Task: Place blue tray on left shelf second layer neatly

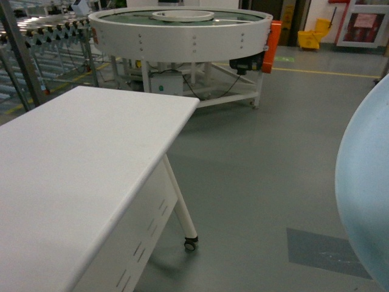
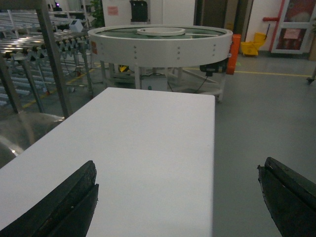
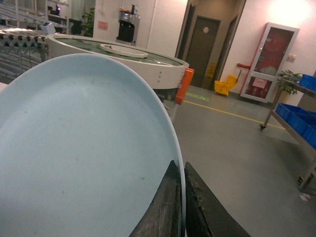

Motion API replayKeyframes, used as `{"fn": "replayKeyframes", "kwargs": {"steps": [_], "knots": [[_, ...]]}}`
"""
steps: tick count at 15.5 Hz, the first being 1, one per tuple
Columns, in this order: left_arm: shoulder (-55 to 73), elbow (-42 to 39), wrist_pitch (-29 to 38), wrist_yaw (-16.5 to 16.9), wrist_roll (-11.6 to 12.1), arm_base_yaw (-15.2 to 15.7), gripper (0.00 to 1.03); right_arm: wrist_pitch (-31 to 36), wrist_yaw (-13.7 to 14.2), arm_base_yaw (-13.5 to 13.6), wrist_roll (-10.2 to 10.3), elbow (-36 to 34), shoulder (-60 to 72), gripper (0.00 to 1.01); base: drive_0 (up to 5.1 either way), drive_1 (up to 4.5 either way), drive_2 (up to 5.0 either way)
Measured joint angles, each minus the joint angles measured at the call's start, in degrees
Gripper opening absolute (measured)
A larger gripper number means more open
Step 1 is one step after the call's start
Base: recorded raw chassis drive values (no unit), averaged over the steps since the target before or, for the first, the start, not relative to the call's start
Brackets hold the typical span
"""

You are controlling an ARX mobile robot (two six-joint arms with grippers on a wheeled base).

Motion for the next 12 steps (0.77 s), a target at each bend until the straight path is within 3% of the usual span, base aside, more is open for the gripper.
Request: {"fn": "replayKeyframes", "kwargs": {"steps": [12], "knots": [[0.0, 0.0, 0.0, 0.0, 0.0, 0.0, 0.98, 0.0, 0.0, 0.0, 0.0, 0.0, 0.0, 0.02, -1.6, -1.57, -1.6]]}}
